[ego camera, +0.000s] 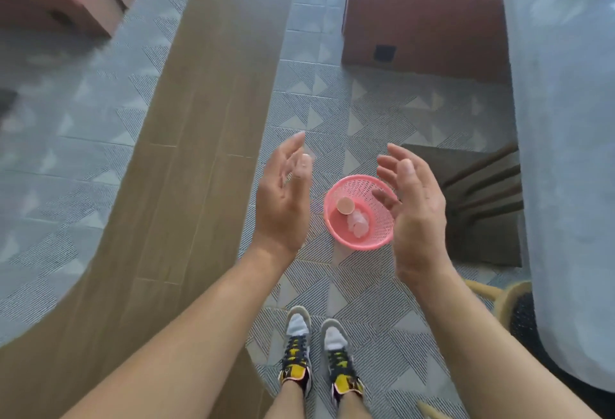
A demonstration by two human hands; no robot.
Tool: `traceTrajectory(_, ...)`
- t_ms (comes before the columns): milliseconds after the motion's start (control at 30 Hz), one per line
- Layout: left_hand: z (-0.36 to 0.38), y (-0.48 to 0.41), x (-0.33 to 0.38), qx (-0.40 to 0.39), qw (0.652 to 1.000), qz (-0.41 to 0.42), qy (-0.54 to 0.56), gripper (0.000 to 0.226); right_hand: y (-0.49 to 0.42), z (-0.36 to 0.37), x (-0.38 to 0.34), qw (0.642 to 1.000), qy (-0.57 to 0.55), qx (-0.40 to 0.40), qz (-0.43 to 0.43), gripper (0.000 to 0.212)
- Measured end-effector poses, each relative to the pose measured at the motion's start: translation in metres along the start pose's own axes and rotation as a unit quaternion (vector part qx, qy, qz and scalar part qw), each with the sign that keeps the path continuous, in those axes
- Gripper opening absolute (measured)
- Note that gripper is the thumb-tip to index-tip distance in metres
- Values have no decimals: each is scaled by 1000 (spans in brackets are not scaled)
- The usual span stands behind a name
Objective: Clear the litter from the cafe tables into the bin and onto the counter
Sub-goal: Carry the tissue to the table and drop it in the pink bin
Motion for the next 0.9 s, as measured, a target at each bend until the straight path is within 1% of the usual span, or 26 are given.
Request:
traceTrajectory(100,-43,17,42,31,999,20,9,39,12,35,-40,999,7,-46,-11,46)
traceTrajectory(267,-127,58,100,100,992,69,-33,46,44,90,-103,993,4,-116,-29,49)
traceTrajectory(400,-188,98,149,167,982,78,-42,36,76,130,-149,984,4,-171,-42,45)
traceTrajectory(467,-215,119,175,188,977,81,-56,38,93,151,-171,979,-2,-199,-49,44)
traceTrajectory(567,-255,154,208,234,966,82,-72,43,120,184,-202,968,-22,-245,-54,44)
traceTrajectory(700,-302,201,245,314,943,89,-72,47,159,232,-235,945,-40,-319,-56,42)
traceTrajectory(800,-333,233,263,361,926,92,-61,47,188,261,-254,928,-52,-365,-60,39)
traceTrajectory(900,-361,263,278,399,909,104,-67,52,218,290,-270,906,-51,-414,-70,35)
Point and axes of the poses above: each hand's wrist, its own y-axis away from the middle knuckle, its own z-axis out of the palm, x = y × z, the point moved 9 cm from there along -y, towards the middle knuckle, and after that the axes turned 11 degrees about -y, right-handed, at the moved point
